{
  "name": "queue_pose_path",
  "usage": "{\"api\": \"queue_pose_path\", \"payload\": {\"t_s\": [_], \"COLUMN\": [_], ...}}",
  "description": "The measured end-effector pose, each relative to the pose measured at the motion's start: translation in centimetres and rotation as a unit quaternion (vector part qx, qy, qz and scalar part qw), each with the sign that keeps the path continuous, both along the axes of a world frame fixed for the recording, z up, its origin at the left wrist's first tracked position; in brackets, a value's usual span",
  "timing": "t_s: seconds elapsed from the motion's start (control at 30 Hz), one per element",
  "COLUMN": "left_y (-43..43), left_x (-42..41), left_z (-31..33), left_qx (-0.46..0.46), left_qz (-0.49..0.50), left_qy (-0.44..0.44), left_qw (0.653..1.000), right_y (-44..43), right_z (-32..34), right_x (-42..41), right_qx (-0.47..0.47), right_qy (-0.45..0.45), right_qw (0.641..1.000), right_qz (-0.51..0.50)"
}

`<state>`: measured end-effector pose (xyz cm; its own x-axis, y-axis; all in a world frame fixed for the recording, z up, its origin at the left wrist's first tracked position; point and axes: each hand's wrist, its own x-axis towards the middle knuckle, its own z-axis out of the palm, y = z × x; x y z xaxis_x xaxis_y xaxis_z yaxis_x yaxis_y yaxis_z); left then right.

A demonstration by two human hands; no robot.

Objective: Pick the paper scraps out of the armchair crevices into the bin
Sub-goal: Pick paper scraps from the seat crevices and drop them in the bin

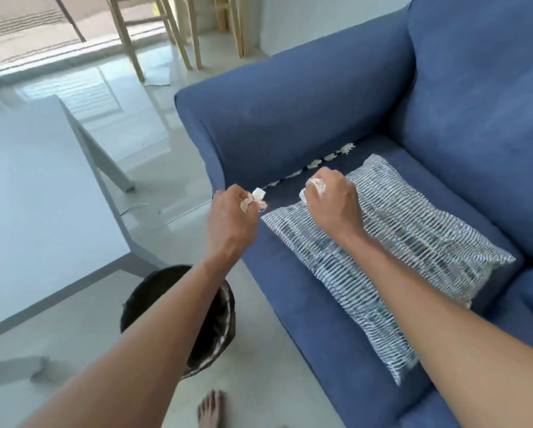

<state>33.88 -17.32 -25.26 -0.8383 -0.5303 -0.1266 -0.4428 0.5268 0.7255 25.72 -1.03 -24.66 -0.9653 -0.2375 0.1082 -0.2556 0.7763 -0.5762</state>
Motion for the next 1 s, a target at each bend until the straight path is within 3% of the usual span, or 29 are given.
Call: {"api": "queue_pose_path", "payload": {"t_s": [0.23,0.4,0.6,0.83,1.0], "left_y": [-5.9,-10.2,-14.0,-16.4,-17.3], "left_x": [11.0,16.7,21.5,24.8,26.9], "left_z": [-3.8,-6.9,-10.0,-13.5,-15.7], "left_qx": [-0.017,-0.022,-0.021,0.003,0.019], "left_qz": [0.056,0.094,0.114,0.111,0.104], "left_qy": [-0.077,-0.131,-0.173,-0.197,-0.216], "left_qw": [0.995,0.987,0.978,0.974,0.971], "right_y": [-8.4,-11.9,-15.5,-17.8,-17.7], "right_z": [-3.8,-8.1,-13.3,-19.0,-21.4], "right_x": [7.9,12.9,18.6,23.3,25.1], "right_qx": [0.030,0.088,0.161,0.177,0.206], "right_qy": [-0.057,-0.158,-0.266,-0.404,-0.415], "right_qw": [0.993,0.975,0.939,0.890,0.879], "right_qz": [0.096,0.127,0.144,0.120,0.116]}}
